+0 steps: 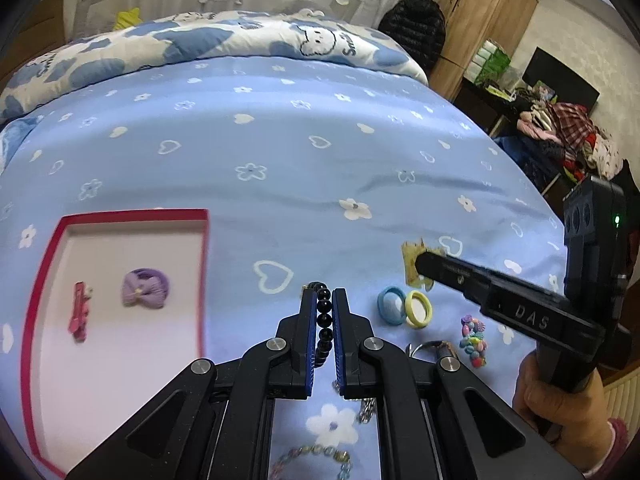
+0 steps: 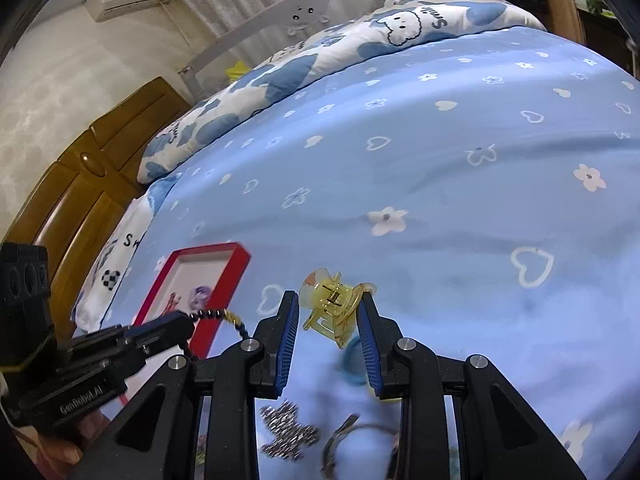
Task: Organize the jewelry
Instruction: 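Grasp the black bead bracelet with the left tool while the right tool grasps the yellow claw clip, then carry the bracelet and claw clip into the red tray and open both tools, then move both open tools back over the remaining jewelry, then grasp the silver chain with the left tool while the right tool grasps the colorful beaded hair tie, then carry the silver chain and beaded hair tie over the red tray with both tools, then open the left tool on the silver chain while the right tool releases the beaded hair tie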
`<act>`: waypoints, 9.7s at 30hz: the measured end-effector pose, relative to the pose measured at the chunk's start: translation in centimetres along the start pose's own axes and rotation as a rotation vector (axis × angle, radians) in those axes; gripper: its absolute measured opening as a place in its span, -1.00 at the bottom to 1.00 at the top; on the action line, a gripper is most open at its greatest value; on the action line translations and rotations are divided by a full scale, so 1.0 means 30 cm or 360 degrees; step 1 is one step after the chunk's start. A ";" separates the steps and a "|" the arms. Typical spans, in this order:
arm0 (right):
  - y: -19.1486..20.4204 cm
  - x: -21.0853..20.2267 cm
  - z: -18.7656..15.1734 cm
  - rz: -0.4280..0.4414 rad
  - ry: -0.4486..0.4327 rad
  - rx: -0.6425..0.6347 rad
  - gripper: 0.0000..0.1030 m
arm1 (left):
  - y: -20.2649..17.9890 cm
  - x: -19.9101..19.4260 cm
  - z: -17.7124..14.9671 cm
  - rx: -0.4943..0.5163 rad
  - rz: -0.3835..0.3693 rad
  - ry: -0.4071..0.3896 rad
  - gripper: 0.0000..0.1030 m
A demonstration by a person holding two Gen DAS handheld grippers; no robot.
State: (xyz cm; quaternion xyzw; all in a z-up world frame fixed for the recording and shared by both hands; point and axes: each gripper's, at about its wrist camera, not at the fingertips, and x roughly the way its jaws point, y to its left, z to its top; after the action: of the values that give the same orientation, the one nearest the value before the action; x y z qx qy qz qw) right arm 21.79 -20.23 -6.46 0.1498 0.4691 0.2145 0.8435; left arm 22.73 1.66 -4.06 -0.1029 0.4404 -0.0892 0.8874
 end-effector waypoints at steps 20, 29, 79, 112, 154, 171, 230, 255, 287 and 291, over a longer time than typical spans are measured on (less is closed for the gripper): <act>0.242 -0.004 -0.110 0.0129 0.0067 -0.0171 -0.42 | 0.177 -0.326 -0.142 -0.0195 0.0071 -0.0139 -0.88; 0.354 0.037 -0.129 0.0188 0.0115 -0.0267 -0.42 | 0.265 -0.380 -0.164 -0.0291 0.0100 -0.0160 -0.88; 0.632 0.483 -0.159 0.0195 0.0431 -0.0570 -0.37 | 0.630 -0.144 -0.176 -0.0625 0.0371 0.0053 -0.87; 0.525 0.160 -0.163 0.0233 0.0222 -0.0424 0.00 | 0.448 -0.363 -0.243 -0.0524 0.0276 -0.0049 -0.18; -0.129 -0.287 -0.276 -0.0218 -0.0063 0.0054 0.01 | -0.024 -0.196 -0.220 -0.0027 0.0031 0.0146 -0.05; -0.199 -0.161 -0.268 -0.0322 0.0063 0.0002 0.01 | -0.126 0.118 -0.180 0.0158 0.0027 0.0317 0.16; 0.344 -0.115 -0.213 0.0225 0.0003 -0.0306 -0.76 | 0.207 -0.434 -0.278 -0.0165 0.0070 -0.0189 -0.71; 0.616 0.227 -0.249 0.0322 0.0292 -0.0482 -0.76 | 0.467 -0.355 -0.272 -0.0369 0.0217 -0.0112 -0.71; 0.668 0.396 -0.297 0.0170 0.0477 -0.0665 -0.60 | 0.558 -0.206 -0.305 -0.0475 0.0382 0.0067 -0.63; 0.663 0.380 -0.295 0.0194 0.0466 -0.0642 -0.50 | 0.554 -0.225 -0.307 -0.0486 0.0381 0.0051 -0.63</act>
State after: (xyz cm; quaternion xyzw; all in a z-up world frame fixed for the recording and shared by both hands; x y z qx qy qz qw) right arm 15.14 3.13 -10.28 -0.0260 0.5241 0.3735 0.7650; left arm 12.45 18.40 -8.69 -0.1816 0.4719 0.0832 0.8587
